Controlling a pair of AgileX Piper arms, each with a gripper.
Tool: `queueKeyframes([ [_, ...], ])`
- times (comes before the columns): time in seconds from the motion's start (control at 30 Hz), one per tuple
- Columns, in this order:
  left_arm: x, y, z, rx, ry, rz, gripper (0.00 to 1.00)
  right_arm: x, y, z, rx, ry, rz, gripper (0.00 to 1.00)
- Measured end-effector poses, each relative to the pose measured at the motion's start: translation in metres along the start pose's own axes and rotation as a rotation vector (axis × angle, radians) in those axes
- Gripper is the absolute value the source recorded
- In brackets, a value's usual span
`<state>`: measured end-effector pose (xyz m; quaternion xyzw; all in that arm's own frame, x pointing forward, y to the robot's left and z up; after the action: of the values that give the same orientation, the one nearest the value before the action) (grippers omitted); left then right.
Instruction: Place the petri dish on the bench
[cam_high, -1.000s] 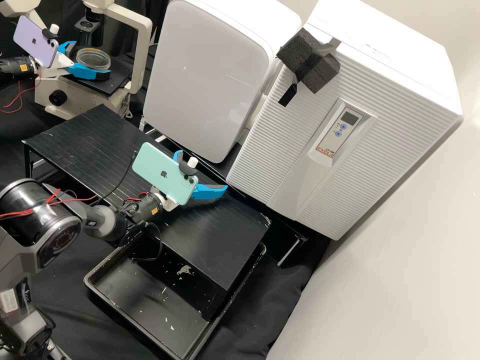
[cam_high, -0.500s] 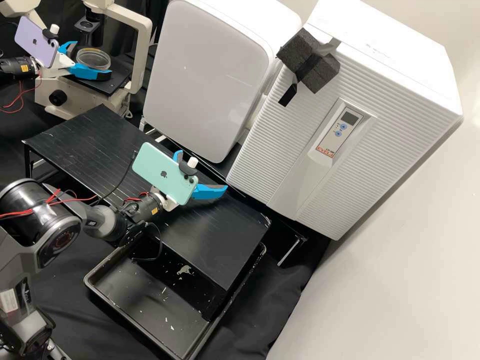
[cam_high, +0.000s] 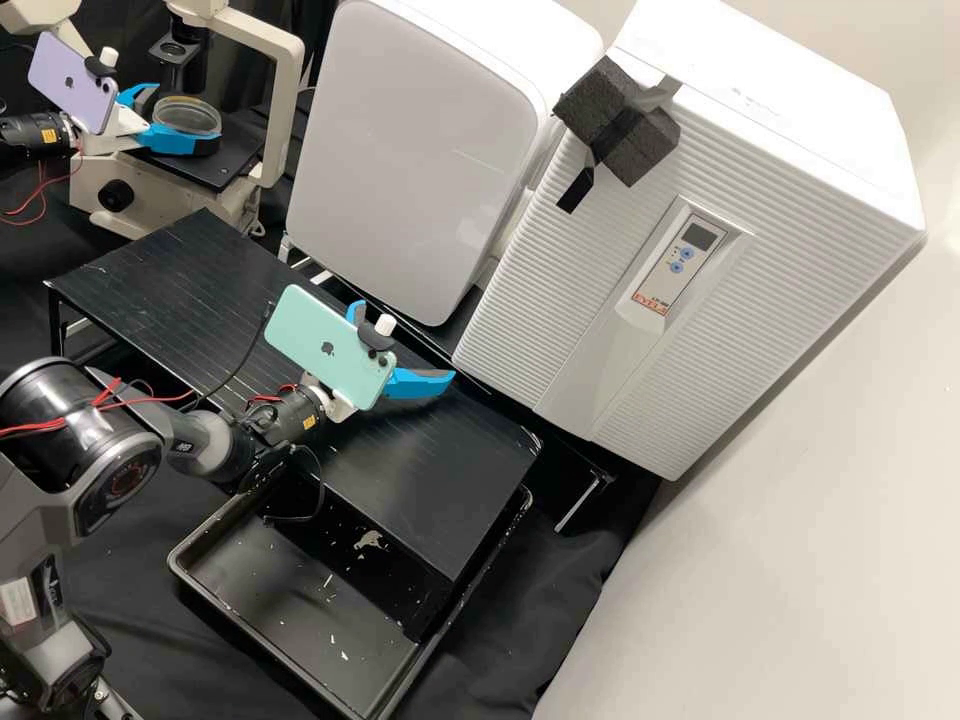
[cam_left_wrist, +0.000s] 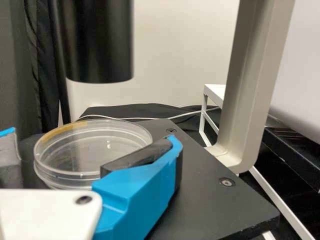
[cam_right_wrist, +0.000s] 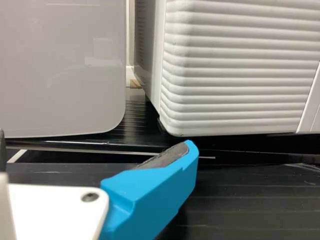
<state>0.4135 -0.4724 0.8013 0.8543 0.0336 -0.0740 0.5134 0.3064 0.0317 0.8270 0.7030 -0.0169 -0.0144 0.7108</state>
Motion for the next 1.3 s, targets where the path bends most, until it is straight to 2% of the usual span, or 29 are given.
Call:
queueKeyframes([
  [0.1, 0.002, -0.001, -0.001, -0.013, 0.002, 0.0, 0.0, 0.0, 0.0, 0.0, 0.0, 0.0, 0.0, 1.0],
  [0.9, 0.002, -0.001, -0.004, -0.015, -0.002, 0.022, 0.0, 0.0, 0.0, 0.0, 0.0, 0.0, 0.0, 1.0],
  [1.07, -0.014, -0.003, 0.0, -0.018, -0.037, 0.008, 0.0, 0.0, 0.0, 0.0, 0.0, 0.0, 0.0, 1.0],
  [1.3, -0.045, -0.011, 0.025, 0.021, -0.165, -0.039, 0.0, 0.0, 0.0, 0.0, 0.0, 0.0, 0.0, 1.0],
])
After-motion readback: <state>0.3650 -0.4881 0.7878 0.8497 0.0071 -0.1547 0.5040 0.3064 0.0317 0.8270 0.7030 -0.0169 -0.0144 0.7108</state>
